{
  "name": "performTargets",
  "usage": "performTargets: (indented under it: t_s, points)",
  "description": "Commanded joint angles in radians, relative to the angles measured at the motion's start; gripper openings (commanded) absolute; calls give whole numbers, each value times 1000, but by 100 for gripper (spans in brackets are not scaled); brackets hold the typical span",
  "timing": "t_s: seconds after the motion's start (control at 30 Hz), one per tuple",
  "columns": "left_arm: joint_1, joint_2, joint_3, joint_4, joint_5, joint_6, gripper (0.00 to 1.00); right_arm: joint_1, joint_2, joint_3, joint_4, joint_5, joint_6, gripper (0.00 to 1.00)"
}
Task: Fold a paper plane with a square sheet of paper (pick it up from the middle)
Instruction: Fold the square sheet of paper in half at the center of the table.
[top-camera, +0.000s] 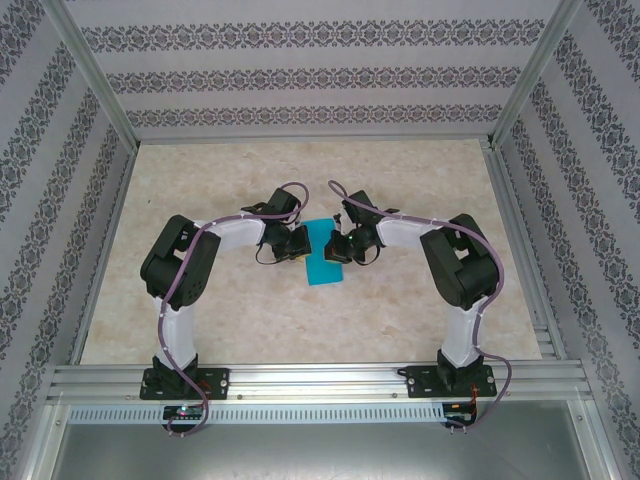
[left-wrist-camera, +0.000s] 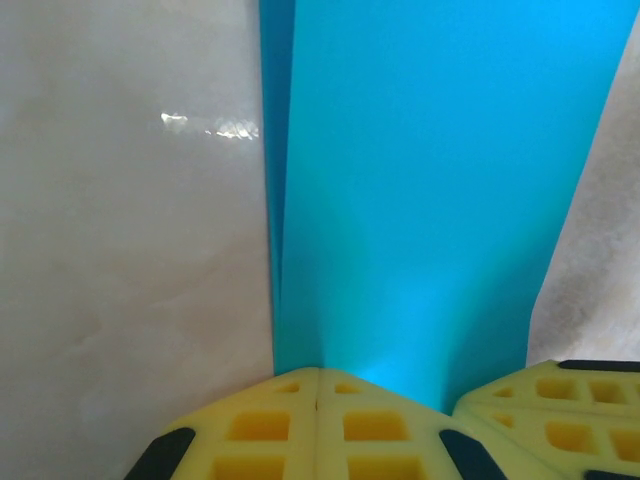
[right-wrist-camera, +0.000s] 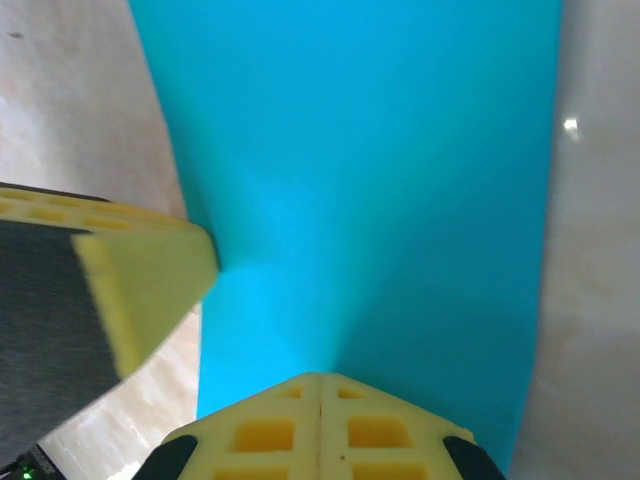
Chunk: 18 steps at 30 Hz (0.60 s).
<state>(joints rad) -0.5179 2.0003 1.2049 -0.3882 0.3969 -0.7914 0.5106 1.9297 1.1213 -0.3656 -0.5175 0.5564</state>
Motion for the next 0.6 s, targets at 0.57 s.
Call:
performTargets:
  t_s: [0.57]
  points:
    - [-33, 161, -86, -189, -169, -2, 0, -31, -138, -291, -17, 21, -78, 1]
